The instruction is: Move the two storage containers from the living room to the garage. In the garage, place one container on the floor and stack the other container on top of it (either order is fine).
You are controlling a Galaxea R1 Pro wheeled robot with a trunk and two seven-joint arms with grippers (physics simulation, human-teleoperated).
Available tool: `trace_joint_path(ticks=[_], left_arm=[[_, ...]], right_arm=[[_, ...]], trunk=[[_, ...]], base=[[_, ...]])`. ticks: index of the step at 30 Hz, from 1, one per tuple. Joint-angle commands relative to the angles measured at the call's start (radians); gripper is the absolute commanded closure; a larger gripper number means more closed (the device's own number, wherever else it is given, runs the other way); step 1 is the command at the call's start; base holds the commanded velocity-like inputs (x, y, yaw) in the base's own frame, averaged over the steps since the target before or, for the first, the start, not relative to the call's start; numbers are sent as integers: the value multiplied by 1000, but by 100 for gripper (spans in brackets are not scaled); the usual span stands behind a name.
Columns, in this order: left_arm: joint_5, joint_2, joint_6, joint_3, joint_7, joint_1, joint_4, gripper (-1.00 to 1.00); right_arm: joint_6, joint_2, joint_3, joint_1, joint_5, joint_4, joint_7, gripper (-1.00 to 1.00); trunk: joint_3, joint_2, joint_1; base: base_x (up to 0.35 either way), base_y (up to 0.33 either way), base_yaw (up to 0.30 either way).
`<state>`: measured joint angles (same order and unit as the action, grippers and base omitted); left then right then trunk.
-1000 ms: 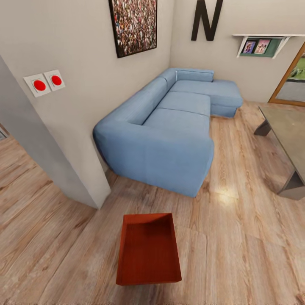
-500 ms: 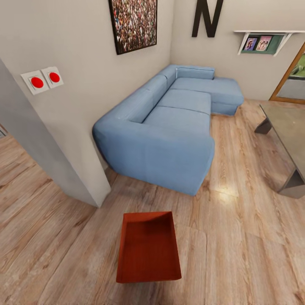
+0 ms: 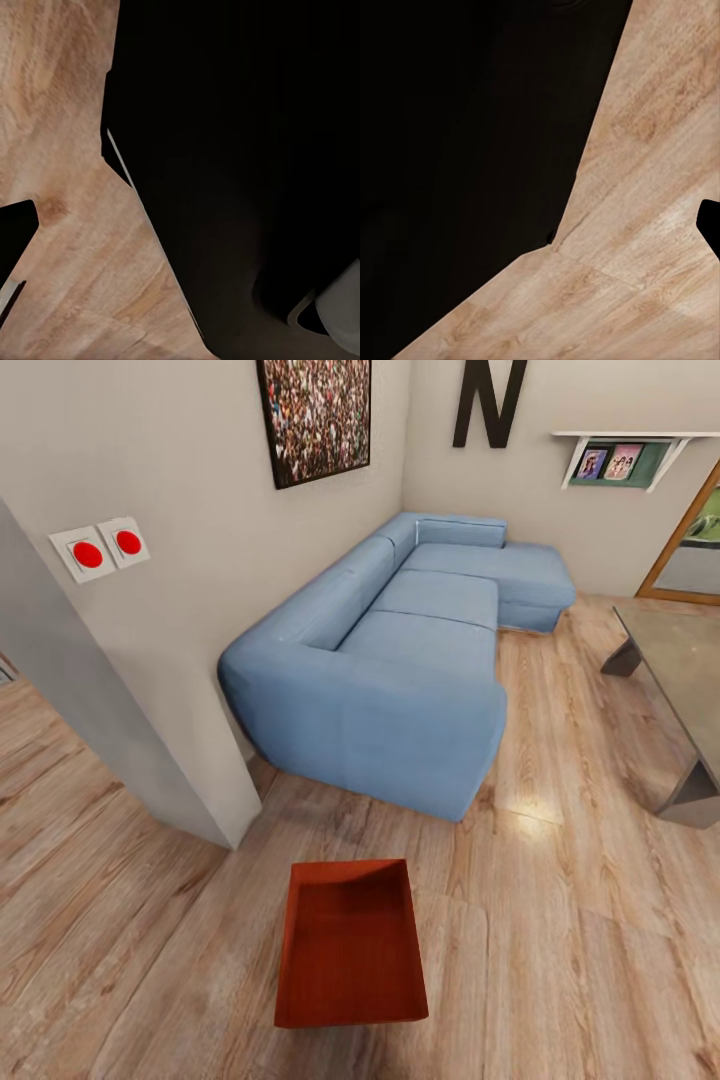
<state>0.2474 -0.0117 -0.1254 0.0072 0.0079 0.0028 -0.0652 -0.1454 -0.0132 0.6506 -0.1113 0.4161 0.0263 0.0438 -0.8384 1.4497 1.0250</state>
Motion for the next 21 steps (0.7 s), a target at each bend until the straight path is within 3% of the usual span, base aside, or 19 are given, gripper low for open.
trace_joint_path(ticks=[1, 21], left_arm=[[4, 0, -2, 0, 1, 0, -1, -100], [4, 0, -2, 0, 1, 0, -1, -100]], right_arm=[[-5, 0, 9, -1, 8, 3, 0, -100], [-6, 4, 9, -1, 11, 3, 4, -100]], trunk=[[-1, 0, 0], [-1, 0, 0]], base=[[0, 0, 0], [0, 0, 0]])
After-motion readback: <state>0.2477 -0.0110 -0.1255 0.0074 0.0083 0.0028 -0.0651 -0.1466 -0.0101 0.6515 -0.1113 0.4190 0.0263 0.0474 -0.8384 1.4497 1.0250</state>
